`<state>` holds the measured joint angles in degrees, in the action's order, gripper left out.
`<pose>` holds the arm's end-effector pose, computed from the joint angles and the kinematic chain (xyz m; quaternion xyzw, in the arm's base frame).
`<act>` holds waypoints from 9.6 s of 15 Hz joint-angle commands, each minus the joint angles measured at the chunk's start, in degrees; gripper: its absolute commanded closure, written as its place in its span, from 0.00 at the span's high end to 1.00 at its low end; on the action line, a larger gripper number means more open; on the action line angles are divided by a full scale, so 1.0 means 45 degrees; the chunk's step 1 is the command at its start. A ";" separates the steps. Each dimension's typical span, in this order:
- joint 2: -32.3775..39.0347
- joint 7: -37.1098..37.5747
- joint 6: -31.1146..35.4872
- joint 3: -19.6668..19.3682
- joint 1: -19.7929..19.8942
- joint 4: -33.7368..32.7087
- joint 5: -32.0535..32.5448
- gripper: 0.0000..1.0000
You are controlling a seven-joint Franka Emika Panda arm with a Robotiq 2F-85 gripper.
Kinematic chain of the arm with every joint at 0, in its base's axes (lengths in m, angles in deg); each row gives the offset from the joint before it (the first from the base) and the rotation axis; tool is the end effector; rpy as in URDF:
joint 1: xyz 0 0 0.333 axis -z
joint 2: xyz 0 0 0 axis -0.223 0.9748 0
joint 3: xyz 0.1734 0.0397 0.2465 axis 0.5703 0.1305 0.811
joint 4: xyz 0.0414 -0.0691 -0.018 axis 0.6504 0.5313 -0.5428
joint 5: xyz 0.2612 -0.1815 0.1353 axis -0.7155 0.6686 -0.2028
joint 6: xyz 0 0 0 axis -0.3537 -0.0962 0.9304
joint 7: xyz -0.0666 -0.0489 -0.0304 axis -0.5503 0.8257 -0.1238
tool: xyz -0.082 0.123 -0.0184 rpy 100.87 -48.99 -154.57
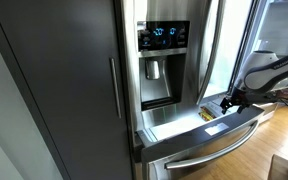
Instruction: Take a packet out of the freezer drawer and put it in the refrigerator then close the drawer
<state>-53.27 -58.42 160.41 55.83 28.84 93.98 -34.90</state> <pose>0.3416 -0.1788 0.3203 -0.9460 0.3147 -0.0776 0.0033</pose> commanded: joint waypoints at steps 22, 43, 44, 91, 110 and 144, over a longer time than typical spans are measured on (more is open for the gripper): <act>0.7232 -0.8376 0.1434 -0.0108 0.1727 -0.4527 -0.4564 1.00; 0.6374 -0.3948 -0.1683 -0.1523 0.0711 -0.3798 0.1278 1.00; 0.6329 -0.3723 -0.1851 -0.1550 0.0657 -0.3778 0.1522 1.00; 1.2982 -0.6000 0.0778 0.0373 0.2521 -0.9658 -0.0027 0.80; 1.0849 -0.7909 0.0422 0.1296 0.2999 -0.8298 -0.0769 0.01; 0.6590 -0.4420 0.0119 -0.0142 0.1363 -0.7730 -0.2571 0.01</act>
<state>-22.35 -76.89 158.80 55.16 35.53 59.72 -43.57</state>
